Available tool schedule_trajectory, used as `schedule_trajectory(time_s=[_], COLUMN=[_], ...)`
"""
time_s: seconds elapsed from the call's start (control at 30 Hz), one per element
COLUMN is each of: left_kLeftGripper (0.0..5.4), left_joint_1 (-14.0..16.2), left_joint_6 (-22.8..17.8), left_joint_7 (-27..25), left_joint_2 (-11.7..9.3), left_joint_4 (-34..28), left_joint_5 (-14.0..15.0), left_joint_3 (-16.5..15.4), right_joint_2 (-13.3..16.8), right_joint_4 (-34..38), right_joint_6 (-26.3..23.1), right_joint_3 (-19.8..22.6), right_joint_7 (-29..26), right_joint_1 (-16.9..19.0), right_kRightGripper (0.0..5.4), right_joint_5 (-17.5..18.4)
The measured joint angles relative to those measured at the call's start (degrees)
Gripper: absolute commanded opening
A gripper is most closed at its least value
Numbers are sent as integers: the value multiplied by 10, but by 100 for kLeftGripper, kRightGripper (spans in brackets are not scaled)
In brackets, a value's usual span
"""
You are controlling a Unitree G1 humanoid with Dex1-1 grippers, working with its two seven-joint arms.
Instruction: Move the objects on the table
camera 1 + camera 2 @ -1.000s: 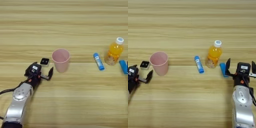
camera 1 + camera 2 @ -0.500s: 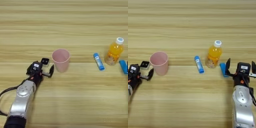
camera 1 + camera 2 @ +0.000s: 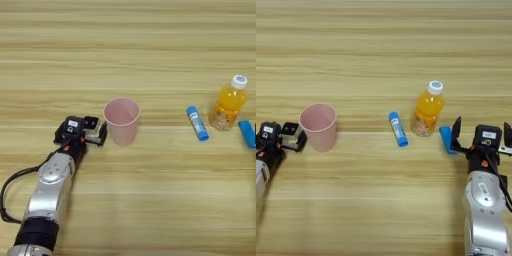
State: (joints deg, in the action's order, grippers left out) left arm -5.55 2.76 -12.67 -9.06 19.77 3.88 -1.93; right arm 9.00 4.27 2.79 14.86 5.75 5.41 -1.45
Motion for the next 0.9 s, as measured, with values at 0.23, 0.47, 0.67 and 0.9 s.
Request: schedule_trajectory(time_s=[0.23,0.47,0.67,0.9], left_kLeftGripper=[444,376,324,242], left_joint_1=[0,1,12,18], left_joint_6=[1,0,-5,-3], left_joint_7=[0,1,0,1], left_joint_2=[1,1,2,4], left_joint_4=[1,-1,-17,-22], left_joint_5=[2,5,7,8], left_joint_3=[-1,-2,-1,-2], right_joint_2=[0,0,0,0], right_joint_4=[0,0,0,0], right_joint_6=[0,0,0,0], right_joint_3=[2,3,3,3], right_joint_7=[-1,-1,-1,-1], right_joint_1=[0,0,0,0], right_kRightGripper=[540,540,540,540], right_joint_5=[0,0,0,0])
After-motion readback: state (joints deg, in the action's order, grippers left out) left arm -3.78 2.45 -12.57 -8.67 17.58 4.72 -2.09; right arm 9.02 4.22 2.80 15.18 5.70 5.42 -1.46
